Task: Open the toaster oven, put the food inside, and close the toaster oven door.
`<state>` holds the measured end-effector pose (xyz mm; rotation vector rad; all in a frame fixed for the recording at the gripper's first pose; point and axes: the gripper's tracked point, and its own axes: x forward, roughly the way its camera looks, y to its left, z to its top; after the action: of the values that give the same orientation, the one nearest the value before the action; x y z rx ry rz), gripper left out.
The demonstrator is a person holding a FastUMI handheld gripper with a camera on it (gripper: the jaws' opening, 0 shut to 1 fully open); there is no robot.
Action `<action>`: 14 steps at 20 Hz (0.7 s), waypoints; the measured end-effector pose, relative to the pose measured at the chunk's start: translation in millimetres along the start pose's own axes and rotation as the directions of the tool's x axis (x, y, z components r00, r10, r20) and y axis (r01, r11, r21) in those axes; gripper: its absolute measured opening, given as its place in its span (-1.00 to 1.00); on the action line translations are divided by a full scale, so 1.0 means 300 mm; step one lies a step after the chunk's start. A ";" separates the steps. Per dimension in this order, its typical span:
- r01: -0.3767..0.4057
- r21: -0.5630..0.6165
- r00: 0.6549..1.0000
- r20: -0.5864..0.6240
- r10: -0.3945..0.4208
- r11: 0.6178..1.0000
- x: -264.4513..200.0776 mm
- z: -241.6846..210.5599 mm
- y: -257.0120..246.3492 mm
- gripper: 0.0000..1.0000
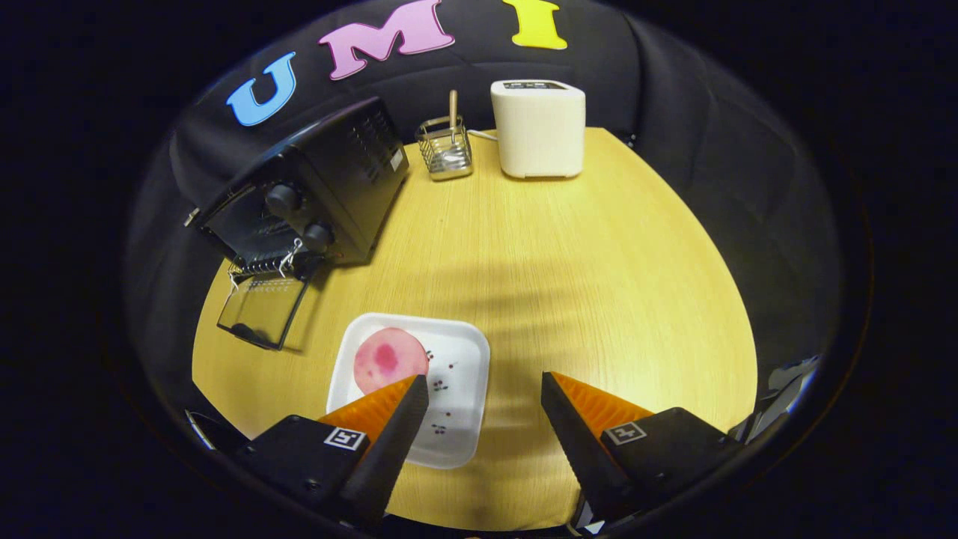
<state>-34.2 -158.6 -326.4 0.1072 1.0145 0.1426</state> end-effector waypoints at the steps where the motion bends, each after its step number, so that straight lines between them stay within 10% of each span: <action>1: -0.012 -0.007 1.000 -0.020 0.012 1.000 0.013 -0.012 0.000 0.99; 7: -0.037 -0.077 0.995 -0.090 0.030 0.996 0.060 -0.076 0.042 0.90; 14: 0.060 -0.028 0.990 -0.124 -0.063 0.998 0.069 -0.079 -0.006 -0.19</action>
<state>-43.5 -156.3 -356.4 0.0457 1.1397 0.1065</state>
